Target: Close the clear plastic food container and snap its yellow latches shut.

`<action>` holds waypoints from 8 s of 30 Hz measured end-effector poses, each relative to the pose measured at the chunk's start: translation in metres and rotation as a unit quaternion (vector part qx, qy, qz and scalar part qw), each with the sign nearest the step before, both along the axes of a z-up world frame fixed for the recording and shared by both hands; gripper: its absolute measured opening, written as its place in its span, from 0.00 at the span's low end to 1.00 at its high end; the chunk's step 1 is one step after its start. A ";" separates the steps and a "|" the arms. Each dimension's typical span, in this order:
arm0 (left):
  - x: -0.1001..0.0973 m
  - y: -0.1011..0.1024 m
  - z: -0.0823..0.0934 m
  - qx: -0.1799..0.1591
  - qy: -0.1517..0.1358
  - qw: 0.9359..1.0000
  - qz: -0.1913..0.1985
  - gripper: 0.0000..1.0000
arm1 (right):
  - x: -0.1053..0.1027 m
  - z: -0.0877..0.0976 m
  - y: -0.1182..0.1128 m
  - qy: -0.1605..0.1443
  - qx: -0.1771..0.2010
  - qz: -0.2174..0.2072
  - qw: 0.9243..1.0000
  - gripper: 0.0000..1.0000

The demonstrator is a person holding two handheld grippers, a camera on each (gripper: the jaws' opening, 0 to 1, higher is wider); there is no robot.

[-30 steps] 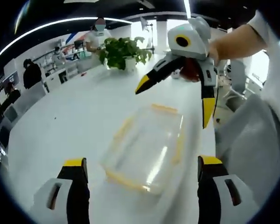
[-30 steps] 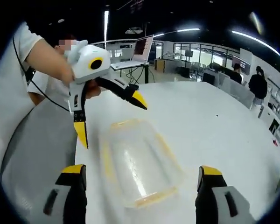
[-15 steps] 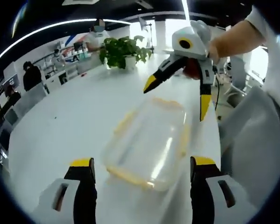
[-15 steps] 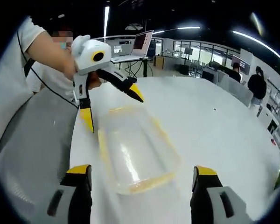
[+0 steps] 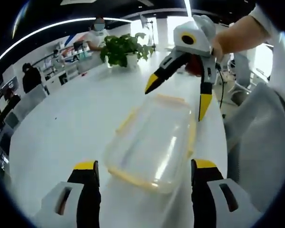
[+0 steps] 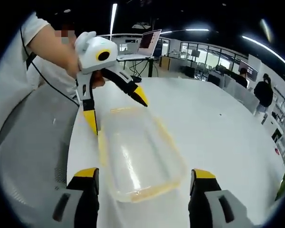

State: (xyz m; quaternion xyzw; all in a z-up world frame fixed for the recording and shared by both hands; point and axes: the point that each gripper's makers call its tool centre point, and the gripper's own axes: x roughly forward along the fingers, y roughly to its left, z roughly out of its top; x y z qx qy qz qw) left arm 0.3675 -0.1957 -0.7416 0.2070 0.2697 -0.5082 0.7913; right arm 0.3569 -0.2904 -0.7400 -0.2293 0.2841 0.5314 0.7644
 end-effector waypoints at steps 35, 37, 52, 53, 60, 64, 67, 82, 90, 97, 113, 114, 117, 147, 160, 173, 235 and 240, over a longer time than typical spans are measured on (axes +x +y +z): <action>-0.002 0.023 0.001 0.001 0.008 1.000 -0.004 0.71 | 0.000 -0.003 0.028 0.007 0.012 0.004 1.000 0.70; -0.002 0.029 0.001 0.002 0.008 1.000 -0.004 0.71 | 0.000 -0.003 0.034 0.006 0.013 0.004 1.000 0.70; -0.001 0.074 0.001 0.006 0.009 1.000 0.002 0.71 | 0.002 -0.003 0.078 0.006 0.016 0.009 1.000 0.70; -0.001 0.077 0.001 0.006 0.009 1.000 0.002 0.71 | 0.003 -0.004 0.082 0.006 0.015 0.009 1.000 0.70; 0.005 0.091 0.002 0.006 0.009 1.000 0.000 0.71 | 0.008 -0.003 0.097 0.007 0.014 0.007 1.000 0.70; 0.011 0.096 0.002 0.007 0.009 1.000 -0.001 0.71 | 0.013 -0.003 0.102 0.007 0.013 0.007 1.000 0.70; 0.016 0.098 0.002 0.008 0.009 1.000 -0.003 0.71 | 0.018 -0.003 0.105 0.008 0.013 0.005 1.000 0.70; 0.051 0.100 0.002 0.009 0.008 1.000 -0.003 0.71 | 0.053 -0.003 0.106 0.008 0.015 0.006 1.000 0.70; 0.069 0.099 0.002 0.012 0.008 1.000 -0.001 0.71 | 0.072 -0.003 0.107 0.011 0.011 0.011 1.000 0.71; 0.085 0.100 0.002 0.012 0.008 1.000 0.004 0.71 | 0.089 -0.004 0.107 0.006 0.004 0.016 1.000 0.71; 0.088 0.102 0.001 0.013 0.019 1.000 0.009 0.71 | 0.092 -0.004 0.107 0.010 0.005 0.023 1.000 0.71; 0.087 0.102 0.001 0.012 0.019 1.000 0.008 0.71 | 0.092 -0.003 0.108 0.010 0.006 0.023 1.000 0.71; 0.087 0.103 0.001 0.013 0.020 1.000 0.006 0.71 | 0.090 -0.003 0.107 0.010 0.006 0.024 1.000 0.71; 0.077 0.107 0.031 -0.021 0.015 0.999 0.043 0.99 | 0.082 0.026 0.108 0.017 0.057 -0.037 0.998 0.99; 0.058 0.104 0.051 -0.032 -0.003 0.999 0.044 0.98 | 0.064 0.044 0.107 0.001 0.065 -0.038 0.997 0.99; 0.032 0.112 0.063 -0.049 0.001 0.997 0.055 0.99 | 0.039 0.061 0.101 -0.005 0.084 -0.053 0.995 0.97; -0.114 0.131 0.043 -0.091 0.033 0.987 0.130 0.90 | -0.108 0.058 0.070 0.016 0.138 -0.133 0.981 0.99; -0.112 0.133 0.044 -0.093 0.034 0.986 0.138 0.89 | -0.108 0.058 0.068 0.017 0.141 -0.138 0.980 0.99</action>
